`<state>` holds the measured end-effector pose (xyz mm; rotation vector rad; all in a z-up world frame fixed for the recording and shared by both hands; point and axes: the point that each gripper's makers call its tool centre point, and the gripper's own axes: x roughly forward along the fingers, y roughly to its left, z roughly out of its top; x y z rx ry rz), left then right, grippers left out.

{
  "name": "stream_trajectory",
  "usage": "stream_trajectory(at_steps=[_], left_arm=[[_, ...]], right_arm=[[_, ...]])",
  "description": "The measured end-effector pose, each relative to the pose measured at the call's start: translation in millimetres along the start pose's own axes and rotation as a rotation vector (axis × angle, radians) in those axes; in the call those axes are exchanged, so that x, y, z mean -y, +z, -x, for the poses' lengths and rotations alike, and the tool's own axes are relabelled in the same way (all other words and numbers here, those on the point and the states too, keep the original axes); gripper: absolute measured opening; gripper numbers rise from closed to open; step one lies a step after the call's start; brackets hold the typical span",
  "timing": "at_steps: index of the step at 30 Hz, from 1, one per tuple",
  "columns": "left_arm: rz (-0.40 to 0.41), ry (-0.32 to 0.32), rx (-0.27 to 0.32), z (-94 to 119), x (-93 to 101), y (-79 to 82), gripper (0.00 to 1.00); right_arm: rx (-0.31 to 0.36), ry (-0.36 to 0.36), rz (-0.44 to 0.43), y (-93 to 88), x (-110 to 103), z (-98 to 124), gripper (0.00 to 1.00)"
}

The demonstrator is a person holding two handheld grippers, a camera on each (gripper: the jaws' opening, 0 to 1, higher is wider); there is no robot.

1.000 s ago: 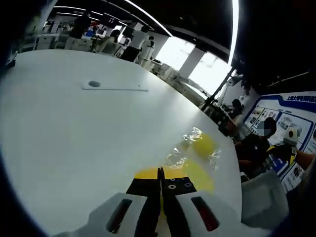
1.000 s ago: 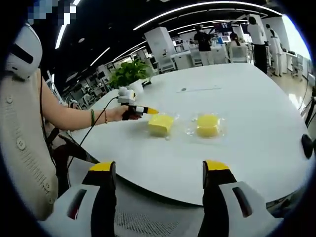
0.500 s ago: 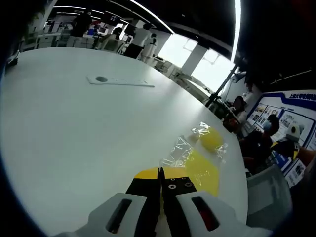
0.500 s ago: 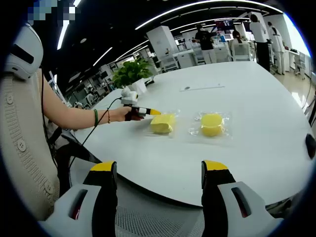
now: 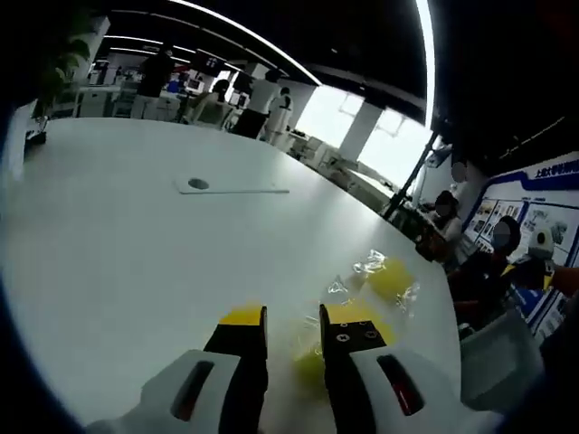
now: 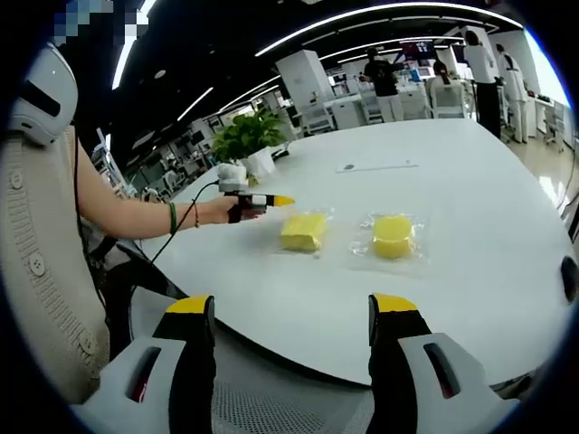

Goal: Compare the silicone blocks by pressing each to a similar depth, holding the contact briefly, and releasing to observe deformation and rebound differences across the visible hardness samples.

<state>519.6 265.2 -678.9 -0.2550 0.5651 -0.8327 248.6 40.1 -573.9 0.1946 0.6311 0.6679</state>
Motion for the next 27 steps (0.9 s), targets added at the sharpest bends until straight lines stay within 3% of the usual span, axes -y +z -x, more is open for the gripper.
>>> stream_trajectory(at_steps=[3,6,13,20,24,27], left_arm=[[-0.022,0.029,0.037,17,15.2,6.9,0.37],[-0.067,0.045,0.054,32,29.6,6.7,0.43],[-0.038,0.09,0.118,90,74.6,-2.8,0.55],[-0.094,0.194,0.169,144,124.3,-11.3,0.6],[-0.085,0.211,0.21,167,151.1,-18.4,0.63],[-0.049,0.239,0.231,178,162.1,-26.0,0.65]], right_arm=[[0.016,0.018,-0.009,5.2,3,0,0.67],[0.03,0.044,-0.012,8.2,5,-1,0.68],[0.07,0.077,0.001,10.6,13,6,0.72],[0.168,0.126,0.003,15.9,23,18,0.72],[0.189,0.147,-0.002,11.4,30,22,0.75],[0.166,0.151,-0.004,2.7,38,23,0.78]])
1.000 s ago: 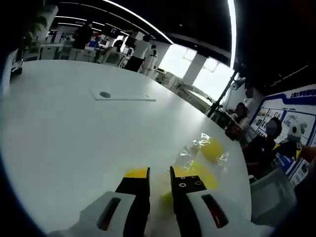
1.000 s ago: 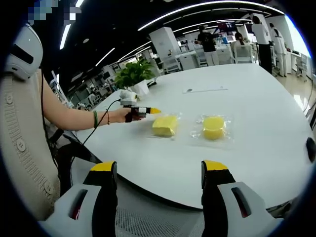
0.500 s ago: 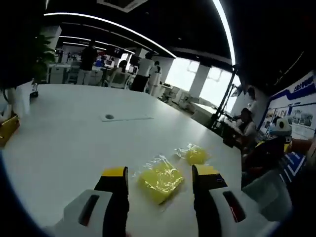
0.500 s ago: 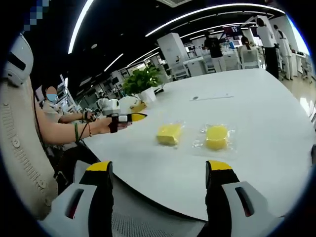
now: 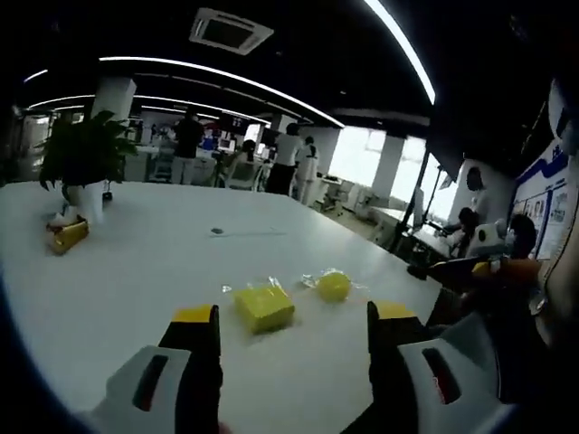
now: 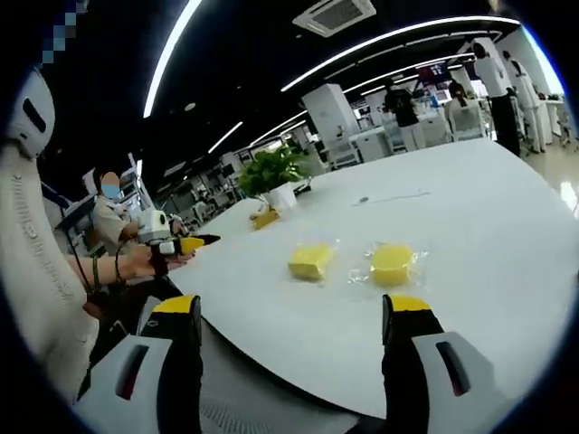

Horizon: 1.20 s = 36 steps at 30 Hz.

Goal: Compare the silicone blocks by pressing each to a similar depth, holding the contact briefly, and releasing to observe deformation and rebound differences across the visible hardness samples.

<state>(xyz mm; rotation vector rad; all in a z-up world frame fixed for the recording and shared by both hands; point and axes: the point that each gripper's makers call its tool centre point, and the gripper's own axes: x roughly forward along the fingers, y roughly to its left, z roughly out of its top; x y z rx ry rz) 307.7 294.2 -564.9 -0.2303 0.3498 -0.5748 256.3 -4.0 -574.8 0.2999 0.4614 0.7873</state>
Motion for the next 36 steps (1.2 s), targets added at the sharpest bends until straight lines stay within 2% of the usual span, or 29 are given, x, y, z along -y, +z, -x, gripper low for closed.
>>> stream_trajectory(at_steps=[5,8,14,18,22,25,27,29,30,31,33,36], left_arm=[[0.012,0.052,-0.007,18,8.3,-11.0,0.65],[0.001,0.086,-0.04,25,12.1,-17.9,0.66],[0.015,0.09,-0.045,28,19.0,-18.3,0.66],[0.035,0.081,-0.059,25,23.3,-17.8,0.61],[0.098,0.041,-0.072,12,36.2,-12.3,0.58],[0.111,0.003,-0.07,-3,48.0,-5.2,0.58],[0.118,-0.017,-0.086,-17,56.7,-2.6,0.63],[0.109,-0.068,-0.12,-31,68.3,-3.8,0.6],[0.112,-0.076,-0.126,-40,72.5,-2.5,0.58],[0.118,-0.112,-0.127,-46,80.8,-1.2,0.56],[0.126,-0.122,-0.136,-59,86.0,0.0,0.56],[0.129,-0.176,-0.175,-80,99.7,-3.4,0.54]], right_arm=[[-0.029,0.004,0.007,-10.1,8,7,0.79],[-0.053,0.003,0.008,-17.4,13,10,0.79],[-0.067,0.009,0.012,-21.2,17,12,0.77],[-0.056,0.022,0.008,-18.7,17,11,0.77],[-0.045,0.028,0.007,-14.9,18,11,0.76],[-0.036,0.033,0.002,-12.4,19,11,0.76],[-0.035,0.037,-0.004,-12.1,20,10,0.76],[-0.034,0.041,-0.006,-12.4,22,8,0.76],[-0.034,0.042,-0.008,-12.6,23,7,0.76],[-0.035,0.045,-0.012,-12.6,24,7,0.76],[-0.033,0.046,-0.012,-12.4,27,7,0.76],[-0.028,0.051,-0.018,-11.0,29,8,0.76]])
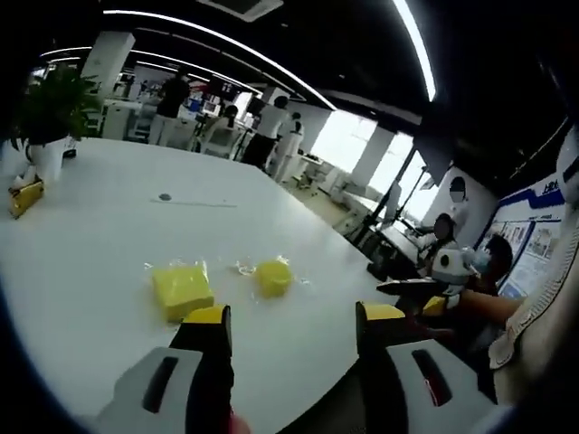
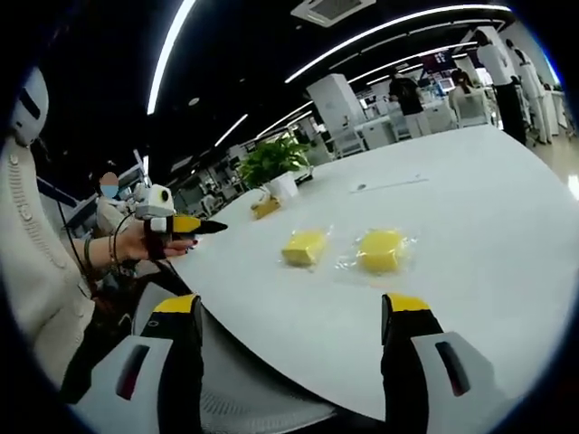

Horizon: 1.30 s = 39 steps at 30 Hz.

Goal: Compare the silicone blocks by pressing each to a similar depth, holding the contact briefly, and releasing to observe deformation and rebound differences across the visible hardness samples.

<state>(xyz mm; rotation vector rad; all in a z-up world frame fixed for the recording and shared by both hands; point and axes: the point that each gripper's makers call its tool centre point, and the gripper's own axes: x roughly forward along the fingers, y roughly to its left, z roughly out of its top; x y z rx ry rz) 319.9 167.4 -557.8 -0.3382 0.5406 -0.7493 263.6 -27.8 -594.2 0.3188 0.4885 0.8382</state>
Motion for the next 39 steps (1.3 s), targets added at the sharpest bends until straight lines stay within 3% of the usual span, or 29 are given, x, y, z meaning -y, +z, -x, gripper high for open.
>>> stream_trajectory(at_steps=[5,12,15,17,21,26,31,39], left_arm=[[0.098,-0.076,0.028,-43,13.2,10.1,0.52],[0.173,-0.119,0.006,-92,10.7,13.2,0.52],[0.191,-0.087,-0.011,-109,-0.7,11.2,0.58],[0.208,-0.076,-0.043,-122,-8.5,7.0,0.57],[0.326,-0.018,-0.049,-144,-31.1,5.2,0.57],[0.369,0.01,-0.049,-169,-51.2,3.7,0.6],[0.449,0.092,-0.077,-192,-73.3,-11.6,0.62],[0.48,0.105,-0.07,-220,-86.7,-19.9,0.6]], right_arm=[[-0.006,0.017,-0.022,0.6,0,0,0.76],[0.007,0.012,-0.048,0.7,7,-4,0.74],[0.018,0.003,-0.075,1.0,8,-6,0.73],[0.018,-0.005,-0.085,-0.6,9,-7,0.73],[0.018,-0.029,-0.109,-5.0,13,-7,0.72],[0.019,-0.054,-0.145,-6.6,15,-3,0.68],[0.04,-0.09,-0.16,-2.6,20,2,0.68],[0.033,-0.124,-0.178,-3.9,27,5,0.66]])
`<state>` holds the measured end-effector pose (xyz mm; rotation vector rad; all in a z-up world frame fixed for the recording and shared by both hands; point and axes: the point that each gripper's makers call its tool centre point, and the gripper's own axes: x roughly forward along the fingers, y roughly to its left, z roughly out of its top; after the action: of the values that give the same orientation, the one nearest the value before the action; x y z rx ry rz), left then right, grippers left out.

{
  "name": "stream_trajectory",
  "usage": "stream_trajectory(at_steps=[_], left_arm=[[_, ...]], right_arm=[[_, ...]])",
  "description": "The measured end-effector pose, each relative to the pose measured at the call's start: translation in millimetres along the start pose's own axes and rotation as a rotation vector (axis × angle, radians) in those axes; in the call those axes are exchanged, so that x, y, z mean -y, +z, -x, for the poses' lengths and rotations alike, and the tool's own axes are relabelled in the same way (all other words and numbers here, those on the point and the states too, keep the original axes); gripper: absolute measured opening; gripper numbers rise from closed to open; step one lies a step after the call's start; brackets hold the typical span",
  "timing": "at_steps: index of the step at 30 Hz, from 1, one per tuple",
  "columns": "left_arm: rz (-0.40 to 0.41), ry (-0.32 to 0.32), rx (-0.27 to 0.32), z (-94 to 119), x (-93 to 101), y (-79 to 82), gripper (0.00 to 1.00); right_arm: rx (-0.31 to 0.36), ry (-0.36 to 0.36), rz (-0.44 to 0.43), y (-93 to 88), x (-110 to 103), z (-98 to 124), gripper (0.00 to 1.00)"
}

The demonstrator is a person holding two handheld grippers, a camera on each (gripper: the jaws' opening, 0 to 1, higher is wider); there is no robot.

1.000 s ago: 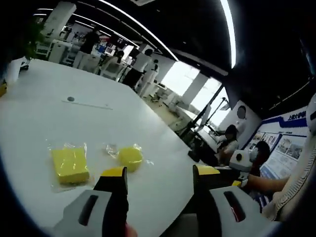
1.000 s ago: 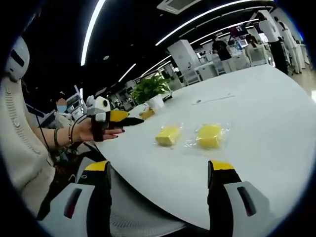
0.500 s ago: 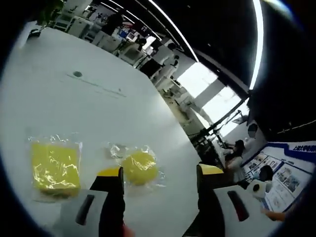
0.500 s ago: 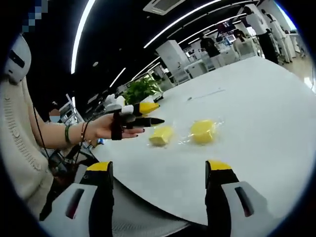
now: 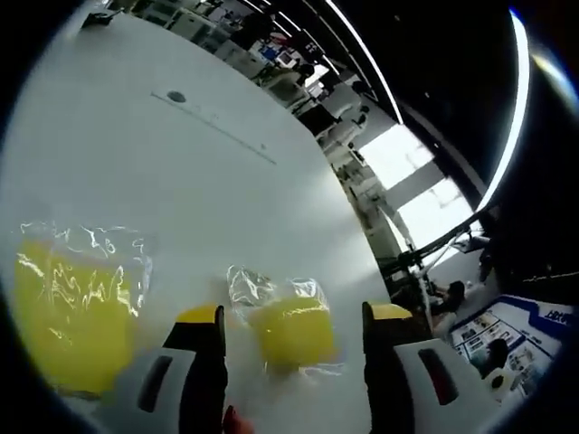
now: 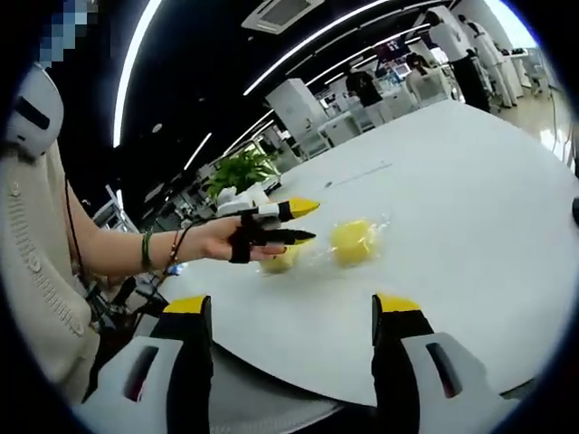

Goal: Compare the silicone blocks by pressing each to a similar depth, holding the contact briefly, and releasing to observe deformation and rebound differences across the visible hardness samples.

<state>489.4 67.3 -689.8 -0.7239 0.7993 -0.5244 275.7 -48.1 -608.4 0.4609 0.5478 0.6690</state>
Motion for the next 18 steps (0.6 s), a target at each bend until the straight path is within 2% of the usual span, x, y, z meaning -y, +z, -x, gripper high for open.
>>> stream_trajectory(at_steps=[4,10,14,18], left_arm=[[0.04,-0.008,0.017,-10,-6.8,2.3,0.57],[0.06,-0.008,0.006,-22,-18.1,-1.8,0.54],[0.088,-0.022,0.015,-27,-19.2,0.9,0.45],[0.063,-0.011,0.0,-33,-21.3,-2.3,0.33]], right_arm=[[-0.01,-0.01,-0.013,-2.8,1,1,0.65],[-0.028,-0.028,-0.019,-7.0,4,3,0.65],[-0.037,-0.039,-0.026,-9.2,6,3,0.64],[-0.047,-0.041,-0.029,-11.8,5,2,0.63]])
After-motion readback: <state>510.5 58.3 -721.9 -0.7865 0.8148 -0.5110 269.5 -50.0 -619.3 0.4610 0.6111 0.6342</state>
